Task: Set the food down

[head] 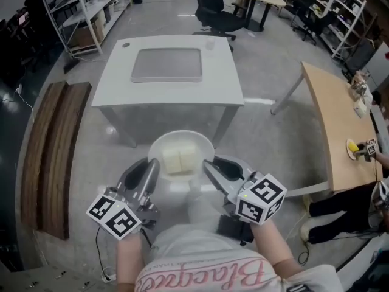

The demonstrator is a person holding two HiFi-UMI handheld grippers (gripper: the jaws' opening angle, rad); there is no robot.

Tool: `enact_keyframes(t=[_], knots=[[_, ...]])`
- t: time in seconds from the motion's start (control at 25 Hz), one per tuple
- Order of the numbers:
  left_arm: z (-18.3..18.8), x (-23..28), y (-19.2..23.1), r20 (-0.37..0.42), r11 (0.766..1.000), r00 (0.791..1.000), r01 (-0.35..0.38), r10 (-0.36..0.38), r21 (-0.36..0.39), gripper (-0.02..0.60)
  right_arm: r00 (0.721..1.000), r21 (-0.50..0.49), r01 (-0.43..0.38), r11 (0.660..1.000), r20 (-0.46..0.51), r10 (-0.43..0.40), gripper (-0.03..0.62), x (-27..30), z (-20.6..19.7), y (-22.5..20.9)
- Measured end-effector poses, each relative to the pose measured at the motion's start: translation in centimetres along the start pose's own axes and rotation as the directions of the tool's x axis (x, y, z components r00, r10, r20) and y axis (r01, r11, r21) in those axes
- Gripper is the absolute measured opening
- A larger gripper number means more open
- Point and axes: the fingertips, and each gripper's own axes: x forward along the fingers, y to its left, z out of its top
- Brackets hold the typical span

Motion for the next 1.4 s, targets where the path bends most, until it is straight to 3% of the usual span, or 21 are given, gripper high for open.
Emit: enact_keyframes(t=[0.96,1.4], knots=[[6.1,15.0,9.0,0.023,0.996,0.996,-0.083,0.083,0.006,0.055,0.998,0.002,-0.056,0.998,-0.013,0.056,0.064,10.9,7.9,-13.8],[7.5,18.4,12.4,0.038,0.991,0.990,-0.136,0.136,-0.015,0.055,0.996,-0.015,-0.074,0.997,-0.053,0.073,0.069,15.1,9.5,-17.4]])
